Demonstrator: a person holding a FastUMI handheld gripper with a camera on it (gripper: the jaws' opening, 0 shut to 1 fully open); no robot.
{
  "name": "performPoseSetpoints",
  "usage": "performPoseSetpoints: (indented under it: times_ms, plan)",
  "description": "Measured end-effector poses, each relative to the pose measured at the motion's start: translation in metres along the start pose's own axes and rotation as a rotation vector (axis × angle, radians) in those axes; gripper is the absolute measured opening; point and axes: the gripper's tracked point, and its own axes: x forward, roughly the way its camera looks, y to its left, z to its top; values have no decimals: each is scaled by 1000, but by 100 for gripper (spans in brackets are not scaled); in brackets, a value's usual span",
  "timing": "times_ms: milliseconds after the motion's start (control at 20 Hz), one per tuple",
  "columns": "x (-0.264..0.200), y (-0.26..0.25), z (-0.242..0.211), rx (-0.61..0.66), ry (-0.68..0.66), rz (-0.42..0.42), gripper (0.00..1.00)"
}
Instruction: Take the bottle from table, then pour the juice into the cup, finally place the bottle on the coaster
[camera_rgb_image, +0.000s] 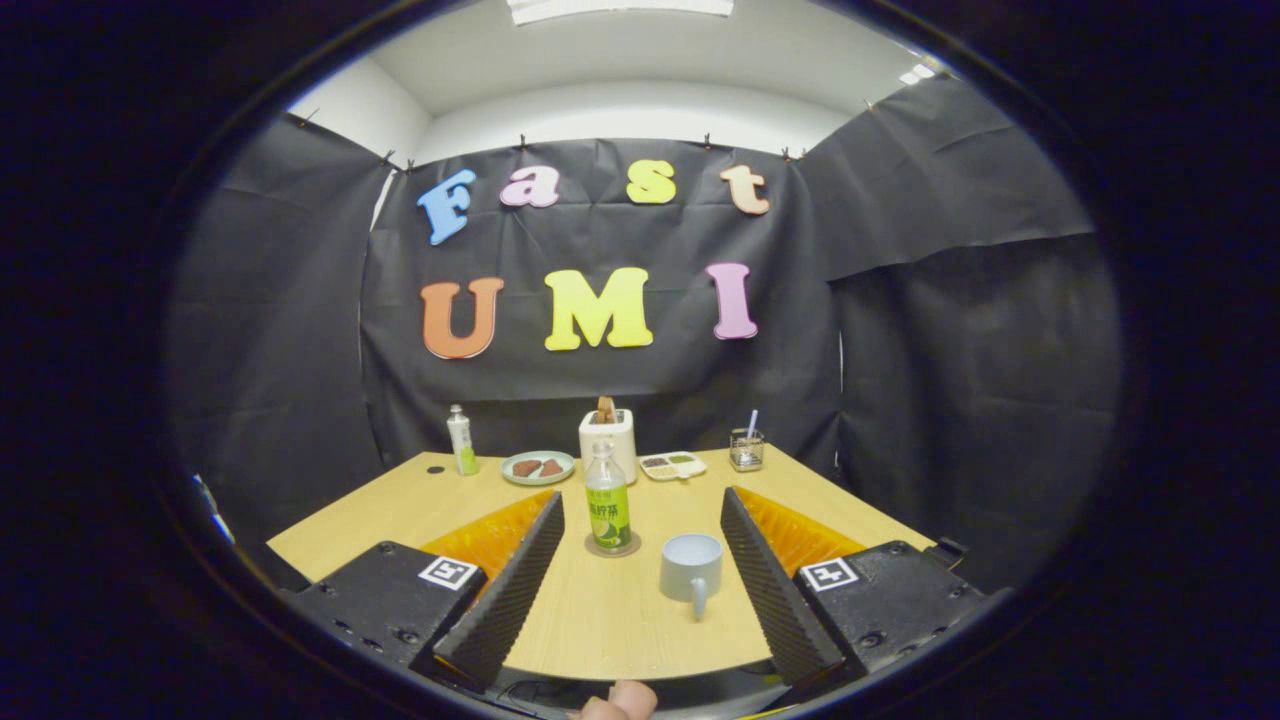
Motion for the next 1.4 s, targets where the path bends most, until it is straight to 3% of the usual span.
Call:
performPoseSetpoints:
  times_ms: [250,700,1000,1400]
  plan:
    - [-22,4,-6,38,-61,58,100]
    - [-17,-8,-25,68,-78,59,100]
    - [-14,-10,-20,19,-110,44,100]
    - [-10,0,-24,23,-97,78,100]
